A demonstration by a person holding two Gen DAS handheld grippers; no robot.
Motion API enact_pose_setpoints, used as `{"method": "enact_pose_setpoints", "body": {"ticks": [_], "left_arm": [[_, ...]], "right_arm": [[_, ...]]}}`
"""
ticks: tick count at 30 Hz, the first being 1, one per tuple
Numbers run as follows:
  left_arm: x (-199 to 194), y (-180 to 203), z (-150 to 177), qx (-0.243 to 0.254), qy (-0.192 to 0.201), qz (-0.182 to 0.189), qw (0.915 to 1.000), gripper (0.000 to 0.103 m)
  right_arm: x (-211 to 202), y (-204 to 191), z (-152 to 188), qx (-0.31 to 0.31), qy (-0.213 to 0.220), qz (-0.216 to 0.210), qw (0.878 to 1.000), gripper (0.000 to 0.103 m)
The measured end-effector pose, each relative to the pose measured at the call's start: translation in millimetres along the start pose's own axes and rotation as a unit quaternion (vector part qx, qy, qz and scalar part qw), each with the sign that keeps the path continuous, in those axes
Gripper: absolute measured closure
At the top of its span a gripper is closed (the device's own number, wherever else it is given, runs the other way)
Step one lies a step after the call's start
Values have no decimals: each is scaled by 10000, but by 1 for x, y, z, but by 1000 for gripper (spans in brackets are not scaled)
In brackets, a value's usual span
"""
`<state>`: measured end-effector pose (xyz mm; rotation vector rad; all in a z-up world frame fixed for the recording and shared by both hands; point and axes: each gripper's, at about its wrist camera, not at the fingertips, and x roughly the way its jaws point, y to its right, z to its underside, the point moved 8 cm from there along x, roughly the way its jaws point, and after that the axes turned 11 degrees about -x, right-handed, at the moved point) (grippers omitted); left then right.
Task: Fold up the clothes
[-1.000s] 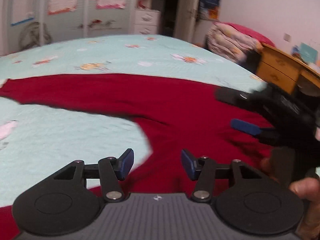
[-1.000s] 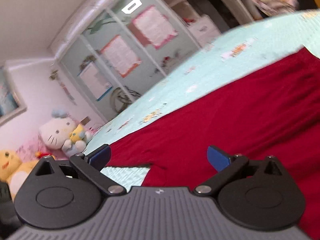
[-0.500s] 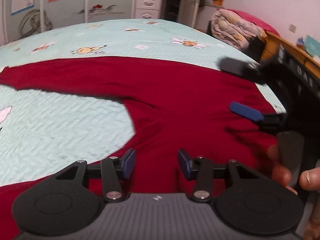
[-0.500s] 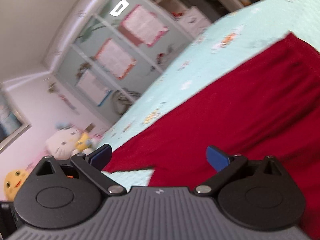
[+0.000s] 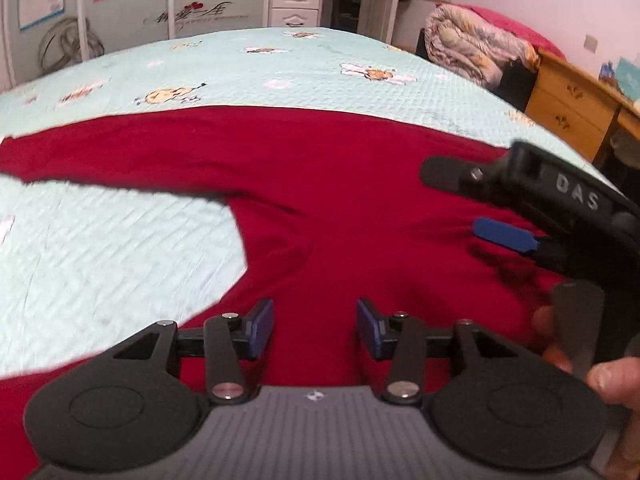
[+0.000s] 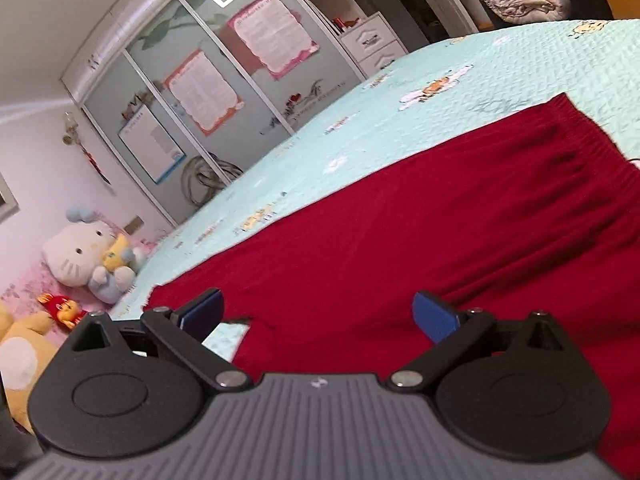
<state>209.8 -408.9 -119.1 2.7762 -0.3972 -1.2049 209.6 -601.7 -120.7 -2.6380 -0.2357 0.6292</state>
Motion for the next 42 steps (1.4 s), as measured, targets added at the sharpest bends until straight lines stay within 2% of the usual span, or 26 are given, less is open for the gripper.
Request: {"method": "enact_pose_setpoints", "body": {"ticks": [1,3,5,7,9,13,16,17,20,22,26,28,31,32,35,36,39,42], "left_arm": [[8,-4,0,-24,-22,-22,10000,45],[23,-13,-1,-101,-66,-52,9999,39],[23,-12,-1,-84,-70,-113,9999,38],[19,-9,-2,-103,-29,-117,9999,42],[12,-5,-4,-189,69,-35,9998,48],[-4,4,-7,-361,265,128,9989,46],[23,-7,1,-478,-102,-180,9986,45],[24,-12,2,-581,-4,-147,9982,44],[18,-9,3,-381,84,-249,9989,44],[13,-6,3,-335,142,-283,9989,48],[0,1,-4,-484,461,-224,9975,47],[4,6,-6,-353,486,-209,9980,40],[24,2,1,-168,254,-282,9991,34],[29,0,4,-124,213,-303,9992,34],[23,-1,1,-303,154,-317,9989,38],[21,-1,-1,-369,136,-321,9987,44],[13,2,-11,-555,312,-119,9979,45],[26,-6,-14,-540,174,-286,9980,42]], "right_arm": [[1,9,1,-30,-71,224,9997,3],[4,25,4,7,-203,387,9990,3],[3,34,4,101,-251,409,9988,3],[-3,35,0,265,-147,284,9991,3],[-6,36,-4,283,-87,336,9990,3],[-10,41,-11,261,16,508,9984,3],[-12,45,-14,256,70,645,9976,3],[-12,47,-14,267,63,701,9972,3],[-10,53,-14,299,40,867,9958,3],[-17,47,-20,229,346,724,9965,3],[-26,37,-28,212,734,413,9962,3],[-20,41,-27,222,639,477,9966,3],[-2,56,-11,325,12,988,9946,3],[-1,58,-10,329,-30,1040,9940,3],[-7,54,-16,310,183,991,9944,3],[-10,53,-19,322,280,928,9948,3],[-17,49,-25,399,493,717,9954,3],[-12,52,-23,483,377,618,9962,3]]}}
